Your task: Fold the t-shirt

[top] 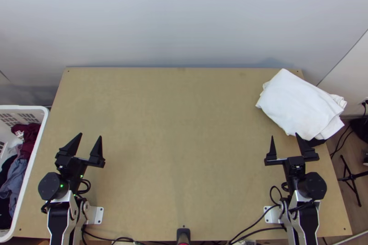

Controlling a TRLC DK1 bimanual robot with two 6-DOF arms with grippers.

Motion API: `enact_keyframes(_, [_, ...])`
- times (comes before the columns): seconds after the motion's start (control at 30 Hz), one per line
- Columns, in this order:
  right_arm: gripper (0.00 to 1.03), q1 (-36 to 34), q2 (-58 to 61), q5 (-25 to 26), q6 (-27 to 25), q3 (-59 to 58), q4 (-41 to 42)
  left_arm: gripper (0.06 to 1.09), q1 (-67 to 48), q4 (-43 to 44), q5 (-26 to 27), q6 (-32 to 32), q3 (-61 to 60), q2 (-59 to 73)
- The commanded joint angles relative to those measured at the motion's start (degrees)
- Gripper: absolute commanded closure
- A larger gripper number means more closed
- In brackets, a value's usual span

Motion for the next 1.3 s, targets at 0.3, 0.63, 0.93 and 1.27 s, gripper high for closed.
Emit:
enact_keyframes(0.3, [0.04, 0.00, 0.01, 0.02, 0.01, -0.05, 0.01, 0.10, 0.07, 0.01, 0.01, 0.01, 0.02, 0.01])
enact_keyframes(0.63, [0.04, 0.09, 0.01, 0.02, 0.09, 0.04, 0.01, 0.10, -0.11, 0.01, 0.01, -0.08, 0.02, 0.01])
enact_keyframes(0.93, [0.04, 0.09, 0.01, 0.02, 0.09, 0.04, 0.01, 0.10, -0.63, 0.01, 0.01, -2.10, 0.02, 0.01])
enact_keyframes(1.27, [0.04, 0.71, -0.08, 0.02, 0.09, 0.04, 0.01, 0.10, -2.13, 0.10, 0.09, -9.57, 0.02, 0.01])
